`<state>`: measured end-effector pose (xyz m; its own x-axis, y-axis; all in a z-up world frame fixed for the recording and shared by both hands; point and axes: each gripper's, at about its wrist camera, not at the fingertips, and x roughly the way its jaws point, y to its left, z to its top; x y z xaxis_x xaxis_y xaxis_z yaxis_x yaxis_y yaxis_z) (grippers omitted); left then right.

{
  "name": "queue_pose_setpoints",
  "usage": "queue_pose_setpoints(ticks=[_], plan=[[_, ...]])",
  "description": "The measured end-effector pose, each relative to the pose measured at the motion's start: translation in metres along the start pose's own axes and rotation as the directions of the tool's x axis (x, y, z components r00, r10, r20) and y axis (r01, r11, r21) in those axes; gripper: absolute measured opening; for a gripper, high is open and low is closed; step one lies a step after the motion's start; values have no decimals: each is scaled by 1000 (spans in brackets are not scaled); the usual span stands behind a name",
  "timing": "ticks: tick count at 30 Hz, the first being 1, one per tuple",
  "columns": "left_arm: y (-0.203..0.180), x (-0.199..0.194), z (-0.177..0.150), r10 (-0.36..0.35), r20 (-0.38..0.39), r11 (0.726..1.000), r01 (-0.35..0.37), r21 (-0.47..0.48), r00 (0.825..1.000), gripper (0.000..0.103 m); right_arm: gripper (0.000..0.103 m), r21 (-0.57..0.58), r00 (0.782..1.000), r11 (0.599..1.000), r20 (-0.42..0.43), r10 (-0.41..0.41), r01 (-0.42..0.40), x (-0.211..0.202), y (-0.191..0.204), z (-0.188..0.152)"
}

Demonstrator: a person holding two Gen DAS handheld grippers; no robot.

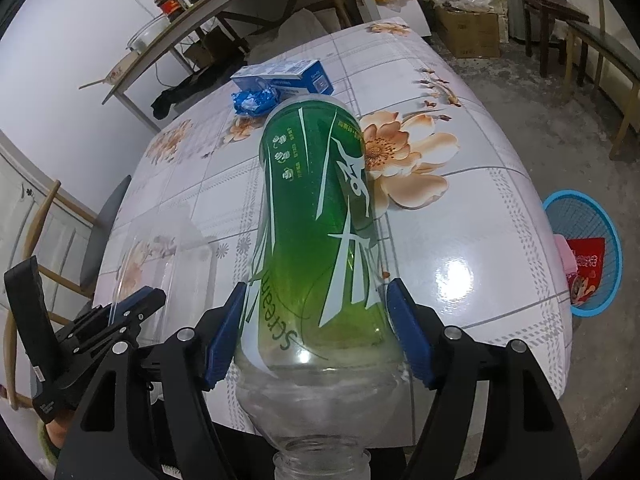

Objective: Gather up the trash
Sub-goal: 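Grasp the clear plastic tray with the left gripper while the right gripper holds the bottle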

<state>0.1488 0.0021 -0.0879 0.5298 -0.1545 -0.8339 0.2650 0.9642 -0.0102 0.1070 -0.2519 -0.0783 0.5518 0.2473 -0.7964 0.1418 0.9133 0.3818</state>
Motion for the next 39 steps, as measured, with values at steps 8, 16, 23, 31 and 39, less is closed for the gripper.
queue_pose_setpoints(ticks=[8,16,23,31,39], plan=[[-3,-2,-3,25,16,1000,-25,-7,1000,5,67,-5,1000,1000,22,-15,15,-4,0,-1],[-9,-13,-3,45,56,999,-46,7,997,3,67,18,999,1000,34,-8,8,-11,-6,-2],[-11,-25,-3,60,91,998,-61,8,994,0,67,40,999,999,43,8,-10,-16,-11,-3],[-12,-38,-3,76,124,997,-78,6,989,0,67,49,998,999,56,18,-21,-24,-14,-4],[-12,-48,-3,86,153,996,-88,7,985,0,67,45,998,999,62,23,-26,-28,-13,-6]])
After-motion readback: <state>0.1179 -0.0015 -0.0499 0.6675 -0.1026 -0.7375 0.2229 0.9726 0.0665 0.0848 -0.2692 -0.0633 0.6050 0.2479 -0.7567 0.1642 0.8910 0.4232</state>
